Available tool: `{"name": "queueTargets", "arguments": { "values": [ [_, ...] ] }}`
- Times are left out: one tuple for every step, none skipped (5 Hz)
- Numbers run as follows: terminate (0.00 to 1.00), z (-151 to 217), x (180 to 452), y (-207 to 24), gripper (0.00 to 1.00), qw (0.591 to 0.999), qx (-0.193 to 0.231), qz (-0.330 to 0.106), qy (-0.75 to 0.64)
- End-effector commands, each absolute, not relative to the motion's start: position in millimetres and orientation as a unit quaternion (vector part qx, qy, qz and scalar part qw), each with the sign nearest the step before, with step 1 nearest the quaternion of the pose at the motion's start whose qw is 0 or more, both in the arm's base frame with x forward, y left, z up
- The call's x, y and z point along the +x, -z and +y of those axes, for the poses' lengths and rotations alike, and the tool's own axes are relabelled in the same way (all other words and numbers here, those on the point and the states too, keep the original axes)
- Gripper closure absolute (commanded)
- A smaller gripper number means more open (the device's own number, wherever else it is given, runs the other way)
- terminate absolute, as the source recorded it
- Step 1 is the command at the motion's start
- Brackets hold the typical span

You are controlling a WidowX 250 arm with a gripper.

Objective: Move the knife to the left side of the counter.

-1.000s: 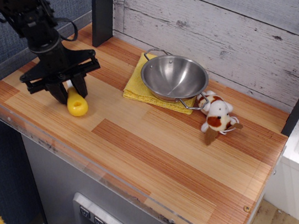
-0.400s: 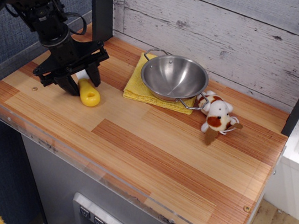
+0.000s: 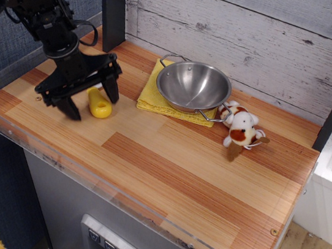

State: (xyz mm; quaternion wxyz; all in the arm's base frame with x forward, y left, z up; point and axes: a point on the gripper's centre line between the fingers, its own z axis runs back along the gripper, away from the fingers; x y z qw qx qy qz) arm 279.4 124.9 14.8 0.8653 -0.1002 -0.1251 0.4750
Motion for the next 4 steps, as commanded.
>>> {"name": "queueTargets", "arguments": {
  "values": [
    [0.00, 108, 271, -57, 0.00, 0.857, -0.109, -0.173, -0.472],
    [0.00, 109, 266, -81, 0.00, 0.854, -0.116, -0.192, -0.468],
    [0.00, 98, 261, -108, 0.00, 0.853, -0.123, -0.214, -0.459],
    [1.00, 79, 253, -131, 0.00, 0.853, -0.130, -0.235, -0.448]
  ]
}}
